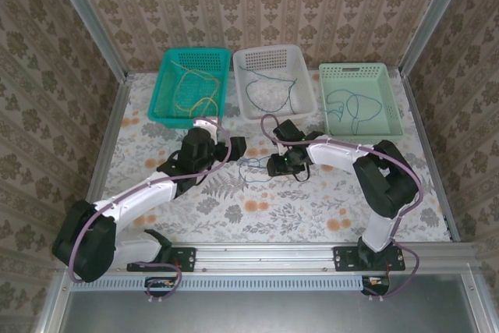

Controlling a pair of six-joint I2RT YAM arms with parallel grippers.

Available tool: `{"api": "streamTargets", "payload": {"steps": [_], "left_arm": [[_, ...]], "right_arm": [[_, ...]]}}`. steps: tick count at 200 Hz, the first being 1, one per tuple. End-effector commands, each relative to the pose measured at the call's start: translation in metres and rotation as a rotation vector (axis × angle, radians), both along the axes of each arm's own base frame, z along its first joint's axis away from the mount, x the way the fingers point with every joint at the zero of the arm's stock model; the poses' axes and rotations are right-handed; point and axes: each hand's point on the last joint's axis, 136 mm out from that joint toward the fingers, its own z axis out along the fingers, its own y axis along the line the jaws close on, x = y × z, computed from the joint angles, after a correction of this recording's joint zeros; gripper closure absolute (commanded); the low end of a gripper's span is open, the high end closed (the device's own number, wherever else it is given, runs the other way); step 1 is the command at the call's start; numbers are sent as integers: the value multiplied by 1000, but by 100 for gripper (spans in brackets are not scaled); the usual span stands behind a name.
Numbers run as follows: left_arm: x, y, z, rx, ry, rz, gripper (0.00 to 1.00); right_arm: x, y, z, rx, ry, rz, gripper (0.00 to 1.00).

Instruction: Untangle the cables

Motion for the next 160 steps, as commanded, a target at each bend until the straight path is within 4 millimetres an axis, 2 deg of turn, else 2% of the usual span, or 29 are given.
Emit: {"api": "streamTargets", "payload": {"steps": [1,26,46,71,88,98,118,160], "left_arm": [[-1,6,0,-6,5,19,2],[-1,7,0,-10,4,25,2],[-2,6,0,-10,3,20,2],[-2,8,1,-8,-1,23,2],[-2,9,2,-8,-2,27,1],[-2,10,2,-7,-5,27,2],[-2,11,1,-6,-3,32,1],[-2,9,4,-10,-8,24,1]], "right_arm": [[10,7,5,11,-29,-19,58],[12,6,0,-4,-19,-24,60],[13,6,-5,-14,-7,-28,66],[15,5,-5,-19,-18,-35,82],[16,4,3,-15,-39,-36,94],[16,4,13,-7,-62,-39,100],[16,2,39,23,-116,-36,100],[18,-6,121,72,-301,-15,100]]}}
